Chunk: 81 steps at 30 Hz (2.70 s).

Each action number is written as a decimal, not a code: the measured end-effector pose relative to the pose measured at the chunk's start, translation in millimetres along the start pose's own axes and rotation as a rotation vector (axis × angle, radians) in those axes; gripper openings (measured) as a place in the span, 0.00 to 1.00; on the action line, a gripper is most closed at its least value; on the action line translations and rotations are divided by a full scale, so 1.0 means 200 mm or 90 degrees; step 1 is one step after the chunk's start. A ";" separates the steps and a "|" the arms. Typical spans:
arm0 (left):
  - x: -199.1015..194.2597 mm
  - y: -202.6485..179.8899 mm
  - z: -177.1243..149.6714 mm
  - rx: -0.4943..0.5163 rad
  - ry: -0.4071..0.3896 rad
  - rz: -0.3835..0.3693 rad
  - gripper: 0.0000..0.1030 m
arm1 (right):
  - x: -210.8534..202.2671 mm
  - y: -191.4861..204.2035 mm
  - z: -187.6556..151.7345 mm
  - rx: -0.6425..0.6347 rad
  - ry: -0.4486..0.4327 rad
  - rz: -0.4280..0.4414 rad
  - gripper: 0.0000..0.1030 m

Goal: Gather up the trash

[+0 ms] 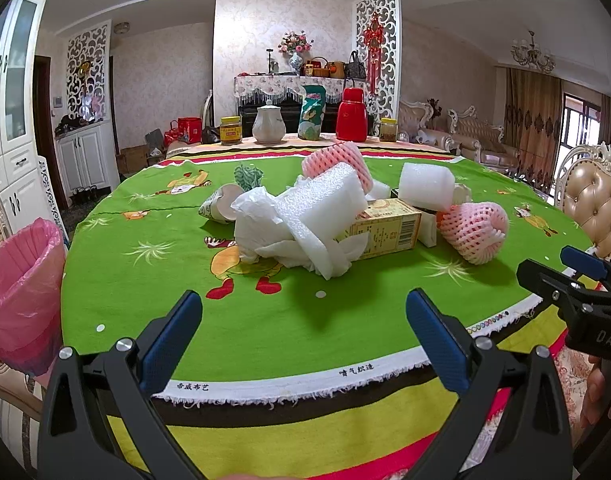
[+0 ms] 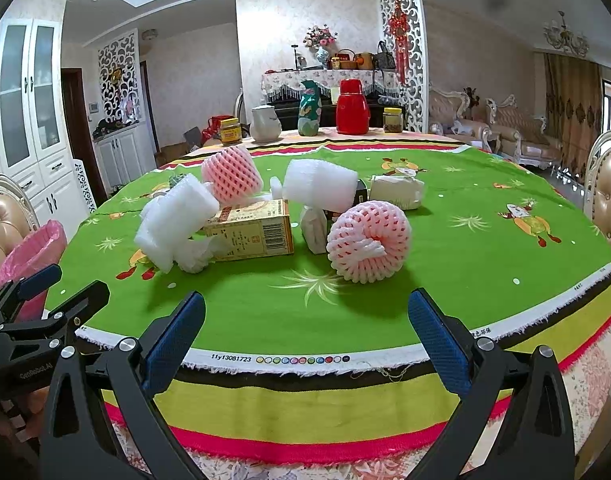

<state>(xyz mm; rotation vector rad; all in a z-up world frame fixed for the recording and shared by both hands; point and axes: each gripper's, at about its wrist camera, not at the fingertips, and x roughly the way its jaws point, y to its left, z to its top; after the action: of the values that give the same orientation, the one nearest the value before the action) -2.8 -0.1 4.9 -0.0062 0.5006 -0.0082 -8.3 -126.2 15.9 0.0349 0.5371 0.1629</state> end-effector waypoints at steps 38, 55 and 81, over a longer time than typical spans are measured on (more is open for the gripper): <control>0.02 0.00 0.00 0.003 0.003 -0.001 0.96 | -0.01 0.01 0.01 0.001 -0.004 0.005 0.93; 0.02 -0.01 -0.01 0.004 0.002 0.000 0.96 | -0.01 0.01 0.01 0.003 -0.004 0.006 0.93; 0.03 0.03 0.01 -0.002 0.013 0.005 0.96 | 0.01 0.01 -0.01 0.004 0.003 -0.003 0.93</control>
<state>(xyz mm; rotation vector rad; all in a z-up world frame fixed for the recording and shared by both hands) 3.7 5.1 2.5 -0.0069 0.5203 -0.0004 -8.0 -124.3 14.3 0.0388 0.5420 0.1563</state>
